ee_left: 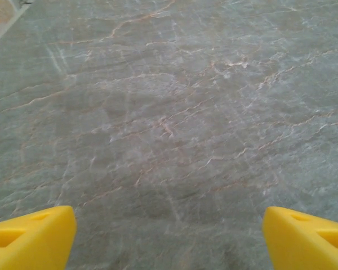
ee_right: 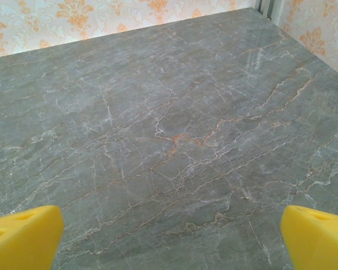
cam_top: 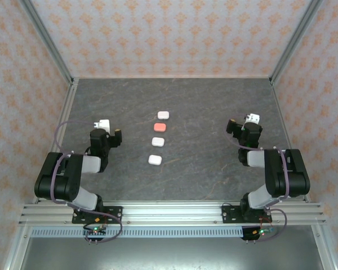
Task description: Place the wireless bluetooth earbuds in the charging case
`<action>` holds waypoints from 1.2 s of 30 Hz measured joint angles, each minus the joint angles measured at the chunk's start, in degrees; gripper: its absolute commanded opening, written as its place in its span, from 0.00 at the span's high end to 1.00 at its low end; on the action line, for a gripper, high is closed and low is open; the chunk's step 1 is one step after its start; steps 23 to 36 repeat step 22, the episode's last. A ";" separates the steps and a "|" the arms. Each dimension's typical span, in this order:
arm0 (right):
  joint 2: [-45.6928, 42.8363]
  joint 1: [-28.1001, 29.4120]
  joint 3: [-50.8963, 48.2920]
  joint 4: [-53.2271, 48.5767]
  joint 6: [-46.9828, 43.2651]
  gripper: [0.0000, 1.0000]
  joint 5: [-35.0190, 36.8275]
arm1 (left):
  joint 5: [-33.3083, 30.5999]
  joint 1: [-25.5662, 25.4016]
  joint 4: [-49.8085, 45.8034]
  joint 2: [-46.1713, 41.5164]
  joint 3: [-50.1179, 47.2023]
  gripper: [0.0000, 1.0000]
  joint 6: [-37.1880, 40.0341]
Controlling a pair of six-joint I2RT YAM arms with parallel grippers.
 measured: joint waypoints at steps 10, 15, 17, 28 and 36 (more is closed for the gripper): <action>0.00 0.48 0.00 -0.28 -0.04 0.01 -0.15 | 0.31 -0.07 0.04 0.02 3.15 0.00 -0.63; 0.00 0.55 0.00 -0.50 -0.04 0.01 -0.15 | 0.20 -0.07 0.02 0.02 3.15 0.00 -0.63; 0.00 0.55 0.00 -0.61 -0.04 0.01 -0.17 | 0.17 -0.07 0.00 0.02 3.15 0.00 -0.63; 0.00 0.55 0.00 -0.66 -0.04 0.01 -0.15 | 0.15 -0.07 0.00 0.04 3.15 0.00 -0.61; 0.00 0.55 0.00 -0.66 -0.04 0.01 -0.15 | 0.15 -0.07 0.00 0.04 3.15 0.00 -0.61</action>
